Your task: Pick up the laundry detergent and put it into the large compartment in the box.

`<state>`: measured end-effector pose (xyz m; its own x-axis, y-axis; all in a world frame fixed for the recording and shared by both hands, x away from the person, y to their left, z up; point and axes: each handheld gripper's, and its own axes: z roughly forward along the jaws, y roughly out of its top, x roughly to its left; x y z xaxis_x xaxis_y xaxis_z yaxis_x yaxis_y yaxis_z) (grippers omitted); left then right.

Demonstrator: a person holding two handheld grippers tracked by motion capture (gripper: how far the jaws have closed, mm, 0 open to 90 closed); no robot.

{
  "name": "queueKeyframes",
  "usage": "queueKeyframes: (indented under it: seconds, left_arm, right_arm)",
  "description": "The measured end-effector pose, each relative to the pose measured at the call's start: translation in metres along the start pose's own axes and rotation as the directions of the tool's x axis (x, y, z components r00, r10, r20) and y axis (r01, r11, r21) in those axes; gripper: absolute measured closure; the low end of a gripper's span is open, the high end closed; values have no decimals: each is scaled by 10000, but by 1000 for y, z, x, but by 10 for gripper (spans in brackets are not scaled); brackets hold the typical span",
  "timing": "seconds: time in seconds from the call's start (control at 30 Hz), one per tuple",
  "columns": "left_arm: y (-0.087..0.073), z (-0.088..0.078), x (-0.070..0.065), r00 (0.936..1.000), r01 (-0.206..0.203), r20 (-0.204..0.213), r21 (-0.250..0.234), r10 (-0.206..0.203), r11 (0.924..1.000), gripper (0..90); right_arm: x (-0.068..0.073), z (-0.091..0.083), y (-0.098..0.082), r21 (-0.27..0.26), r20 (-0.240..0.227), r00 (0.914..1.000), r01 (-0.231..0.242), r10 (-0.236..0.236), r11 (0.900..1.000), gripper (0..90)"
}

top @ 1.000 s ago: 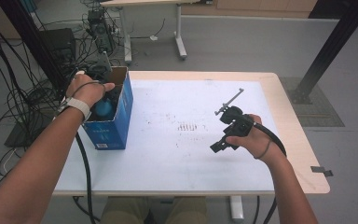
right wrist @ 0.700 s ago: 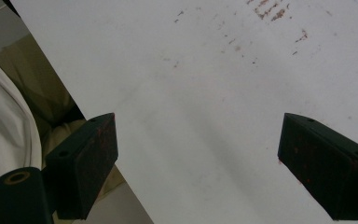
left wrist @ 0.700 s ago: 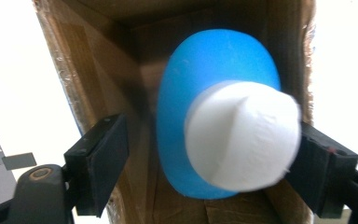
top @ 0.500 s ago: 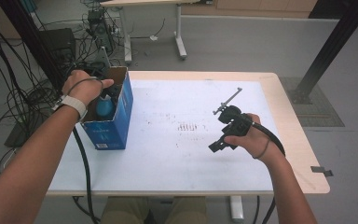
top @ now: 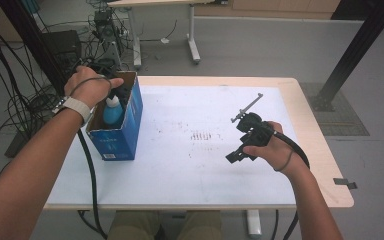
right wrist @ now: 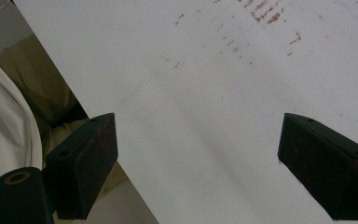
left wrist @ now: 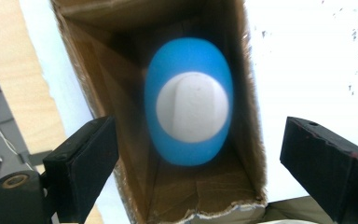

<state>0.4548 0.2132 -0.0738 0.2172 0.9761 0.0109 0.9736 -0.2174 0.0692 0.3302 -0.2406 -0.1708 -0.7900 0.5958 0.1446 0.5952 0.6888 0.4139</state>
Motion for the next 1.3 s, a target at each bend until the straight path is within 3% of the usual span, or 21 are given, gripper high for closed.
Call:
queueKeyframes:
  seconds: [0.3, 0.5, 0.83, 1.1, 1.2, 1.23, 1.3]
  left_arm:
    - [-1, -33, -22, 9962, -650, -608, -361, 627, 9972, 112]
    - [0, -56, -25, 9948, -937, -463, -550, 912, 9941, 88]
    - [0, -92, -27, 9817, -1903, -268, -1022, 1885, 9764, 69]
    - [9, -103, -21, 9542, -2925, 308, -1117, 2975, 9497, 61]
    - [13, -104, -18, 9340, -3449, 561, -1165, 3529, 9314, 61]
    - [14, -104, -21, 9230, -3749, 464, -1170, 3821, 9197, 61]
    - [14, -103, -23, 9118, -3991, 498, -1258, 4075, 9082, 62]
  right_arm:
    - [0, -4, -2, -60, 50, 10000, -17, 17, 10000, 119]
    - [-1, -6, -3, -79, 60, 10000, -75, 76, 9999, 119]
    - [-4, -9, -6, -127, 85, 9998, -188, 189, 9997, 119]
    - [-6, -9, -6, -143, 87, 9997, -241, 242, 9996, 119]
    - [-8, -10, -7, -138, 110, 9994, -319, 320, 9994, 119]
    - [-8, -10, -8, -137, 121, 9994, -316, 318, 9994, 119]
    - [-9, -11, -8, -126, 128, 9992, -364, 366, 9993, 119]
